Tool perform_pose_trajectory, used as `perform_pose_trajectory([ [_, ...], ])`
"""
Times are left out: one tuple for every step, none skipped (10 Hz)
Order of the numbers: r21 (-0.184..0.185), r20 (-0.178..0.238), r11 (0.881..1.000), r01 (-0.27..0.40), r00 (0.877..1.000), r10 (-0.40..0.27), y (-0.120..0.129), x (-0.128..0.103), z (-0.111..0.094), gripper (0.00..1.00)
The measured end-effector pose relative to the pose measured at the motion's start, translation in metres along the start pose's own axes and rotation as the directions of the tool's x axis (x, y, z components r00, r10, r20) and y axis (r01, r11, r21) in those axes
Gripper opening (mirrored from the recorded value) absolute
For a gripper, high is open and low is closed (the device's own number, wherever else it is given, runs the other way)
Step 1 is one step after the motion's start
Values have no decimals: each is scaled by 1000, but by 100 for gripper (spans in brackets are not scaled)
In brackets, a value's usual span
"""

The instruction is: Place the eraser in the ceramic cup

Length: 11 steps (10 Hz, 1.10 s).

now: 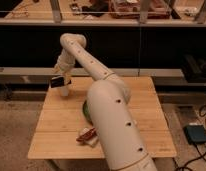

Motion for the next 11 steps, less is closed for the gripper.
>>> perform_pose_trajectory([
  [10,15,1000,8,1000,-9,-2,-2,-8,80],
  [20,36,999,26,999,-27,-1,-2,-21,80],
  [26,47,999,40,998,-41,2,0,-32,80],
  [33,67,998,62,996,-64,7,3,-45,80],
  [38,79,996,75,994,-78,13,8,-55,80],
  [39,84,996,79,993,-82,14,7,-56,80],
  [38,85,996,82,993,-85,13,5,-55,80],
  [37,86,996,83,993,-86,13,4,-55,80],
  [38,85,996,81,993,-84,13,6,-55,80],
  [39,84,996,79,993,-82,14,7,-56,80],
  [38,85,996,81,993,-84,13,6,-56,80],
])
